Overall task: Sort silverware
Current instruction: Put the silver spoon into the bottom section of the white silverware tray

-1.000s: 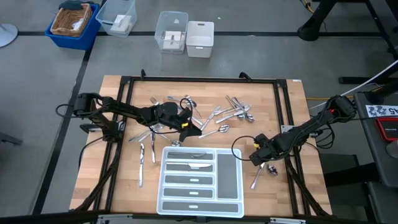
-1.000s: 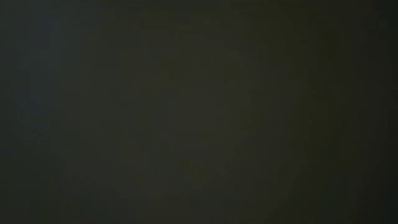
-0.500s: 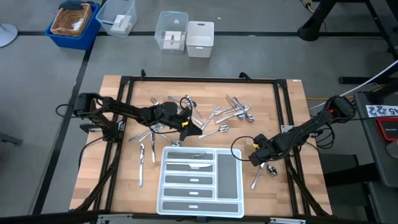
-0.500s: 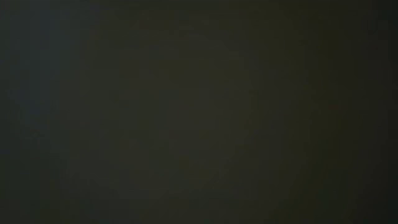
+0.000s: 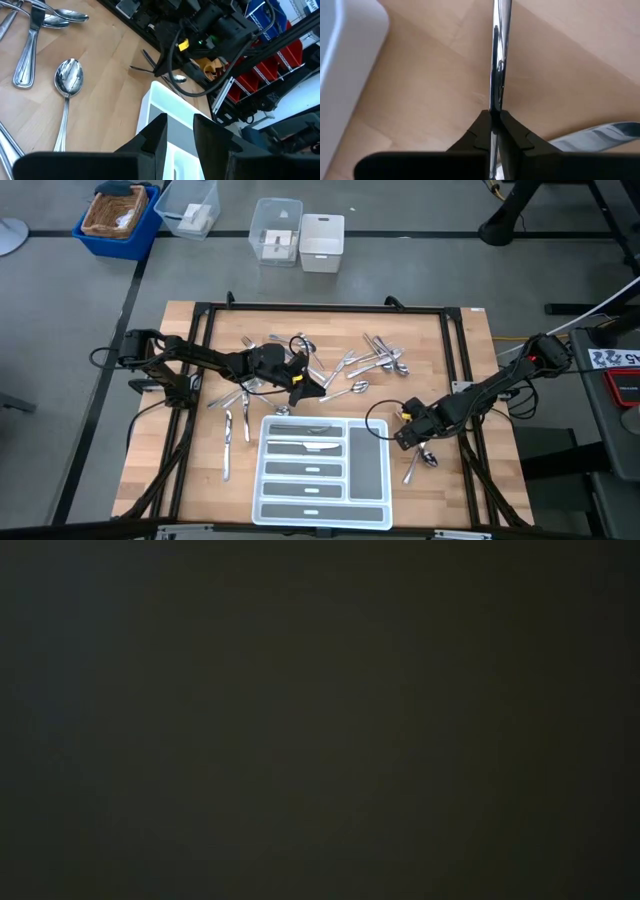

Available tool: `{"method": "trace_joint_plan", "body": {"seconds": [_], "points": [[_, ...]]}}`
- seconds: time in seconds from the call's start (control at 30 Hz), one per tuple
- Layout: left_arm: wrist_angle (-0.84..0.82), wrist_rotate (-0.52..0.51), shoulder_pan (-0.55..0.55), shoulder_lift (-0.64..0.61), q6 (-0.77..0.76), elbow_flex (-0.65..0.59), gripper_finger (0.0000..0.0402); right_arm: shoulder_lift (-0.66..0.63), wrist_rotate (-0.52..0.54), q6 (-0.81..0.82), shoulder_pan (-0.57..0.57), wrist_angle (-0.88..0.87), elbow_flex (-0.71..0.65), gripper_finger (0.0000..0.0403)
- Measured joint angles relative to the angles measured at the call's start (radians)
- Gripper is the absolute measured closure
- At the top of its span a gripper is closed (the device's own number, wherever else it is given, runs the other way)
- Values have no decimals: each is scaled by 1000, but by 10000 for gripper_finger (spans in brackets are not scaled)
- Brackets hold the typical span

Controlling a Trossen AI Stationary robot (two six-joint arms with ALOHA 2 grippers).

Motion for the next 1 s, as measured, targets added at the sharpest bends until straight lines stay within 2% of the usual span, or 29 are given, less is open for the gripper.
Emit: {"method": "trace_joint_plan", "body": {"seconds": [0.2, 0.43, 0.67, 0.8, 1.0], "points": [[0, 0, 0, 0, 0, 0, 318, -1, 3, 0, 0, 18, 2, 385], [0, 0, 0, 0, 0, 0, 318, -2, 57, -1, 0, 22, 2, 385], [14, 0, 0, -11, 7, 0, 318, -2, 99, -1, 0, 98, 4, 384], [49, 0, 0, -23, 8, 1, 318, -2, 141, -38, -2, 70, 30, 384], [43, 0, 0, -66, 11, 1, 318, -2, 149, -143, -50, -36, 118, 384]]}}
